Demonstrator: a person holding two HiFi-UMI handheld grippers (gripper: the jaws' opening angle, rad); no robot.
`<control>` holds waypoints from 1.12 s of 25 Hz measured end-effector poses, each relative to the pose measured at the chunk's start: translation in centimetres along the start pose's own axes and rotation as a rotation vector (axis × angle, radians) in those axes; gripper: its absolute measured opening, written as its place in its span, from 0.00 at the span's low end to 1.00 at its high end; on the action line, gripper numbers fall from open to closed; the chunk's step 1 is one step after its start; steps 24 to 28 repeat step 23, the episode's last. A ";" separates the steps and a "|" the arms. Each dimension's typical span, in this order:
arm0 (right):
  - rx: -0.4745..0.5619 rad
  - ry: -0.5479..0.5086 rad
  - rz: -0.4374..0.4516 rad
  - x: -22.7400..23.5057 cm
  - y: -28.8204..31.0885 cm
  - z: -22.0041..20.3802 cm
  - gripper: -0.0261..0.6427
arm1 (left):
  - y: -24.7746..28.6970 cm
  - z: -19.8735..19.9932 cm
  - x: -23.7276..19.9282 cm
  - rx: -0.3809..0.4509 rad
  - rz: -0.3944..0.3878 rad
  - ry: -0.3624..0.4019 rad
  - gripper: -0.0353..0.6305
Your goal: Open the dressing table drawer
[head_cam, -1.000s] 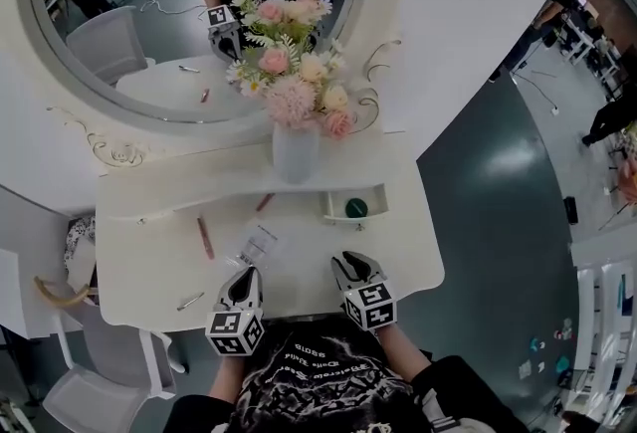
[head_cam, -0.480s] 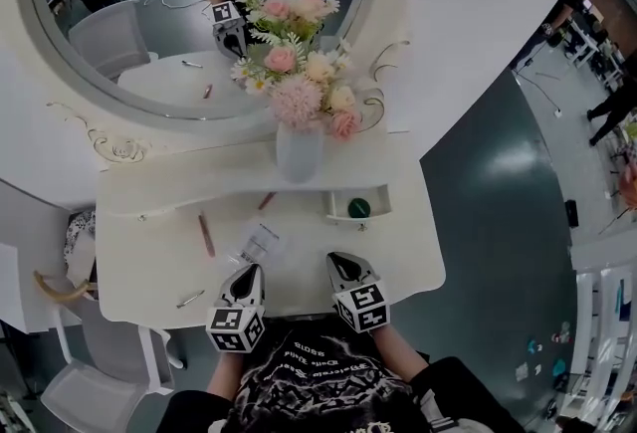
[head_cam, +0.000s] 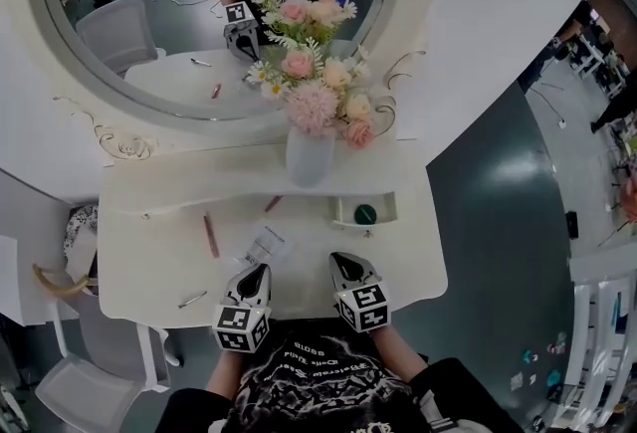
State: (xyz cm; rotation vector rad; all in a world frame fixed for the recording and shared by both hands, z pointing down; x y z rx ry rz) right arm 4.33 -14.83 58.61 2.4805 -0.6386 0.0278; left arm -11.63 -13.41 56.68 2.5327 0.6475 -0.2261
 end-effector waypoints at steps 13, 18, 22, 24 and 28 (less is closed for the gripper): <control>-0.004 -0.005 -0.002 0.0 1.0 0.4 0.05 | -0.1 0.4 -1.3 0.014 0.025 -0.021 0.08; -0.012 -0.006 -0.009 0.2 1.2 0.4 0.05 | 0.1 0.4 -1.4 0.017 0.026 -0.026 0.08; -0.013 -0.003 -0.015 0.4 1.2 0.3 0.05 | 0.0 0.5 -1.5 0.018 0.027 -0.027 0.08; -0.014 -0.002 -0.016 0.4 1.2 0.3 0.05 | 0.0 0.5 -1.5 0.019 0.027 -0.028 0.08; -0.014 -0.002 -0.016 0.4 1.2 0.3 0.05 | 0.0 0.5 -1.5 0.019 0.027 -0.028 0.08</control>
Point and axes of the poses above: the fingertips, and each gripper's own axes: y forward along the fingers, x to its right, z out of its top, the point moved 1 cm from there along -y, backward along the fingers, and after that the axes turned 2 degrees about x, right-handed, at the moved point
